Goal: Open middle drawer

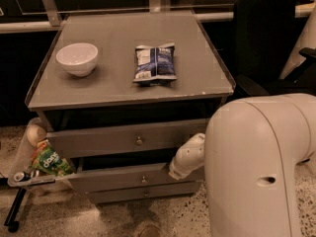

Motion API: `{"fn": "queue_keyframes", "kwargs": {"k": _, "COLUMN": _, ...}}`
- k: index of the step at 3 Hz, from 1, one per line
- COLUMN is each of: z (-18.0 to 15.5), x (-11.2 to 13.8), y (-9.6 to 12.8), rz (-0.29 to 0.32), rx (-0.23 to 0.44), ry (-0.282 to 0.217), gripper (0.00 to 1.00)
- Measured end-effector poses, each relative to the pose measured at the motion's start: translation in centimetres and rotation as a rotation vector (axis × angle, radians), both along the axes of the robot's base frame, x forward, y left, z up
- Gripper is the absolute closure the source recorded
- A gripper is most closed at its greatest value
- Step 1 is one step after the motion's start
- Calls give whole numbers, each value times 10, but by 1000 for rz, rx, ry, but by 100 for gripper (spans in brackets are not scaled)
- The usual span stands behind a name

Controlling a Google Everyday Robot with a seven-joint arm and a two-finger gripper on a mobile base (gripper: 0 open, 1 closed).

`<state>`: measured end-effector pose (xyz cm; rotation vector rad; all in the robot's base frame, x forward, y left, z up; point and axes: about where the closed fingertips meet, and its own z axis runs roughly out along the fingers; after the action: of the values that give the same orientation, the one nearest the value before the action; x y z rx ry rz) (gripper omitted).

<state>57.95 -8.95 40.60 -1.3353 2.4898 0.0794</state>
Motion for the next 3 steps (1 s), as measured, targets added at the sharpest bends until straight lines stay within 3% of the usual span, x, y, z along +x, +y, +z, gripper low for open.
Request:
{"fn": "queue_keyframes", "kwargs": {"k": 2, "z": 2, "x": -28, "y": -5, "rz": -43, "rx": 18, "ry": 48, "gripper": 100}}
{"fn": "queue_keyframes", "kwargs": {"k": 3, "z": 2, "x": -28, "y": -5, "rz": -43, "rx": 18, "ry": 48, "gripper": 100}}
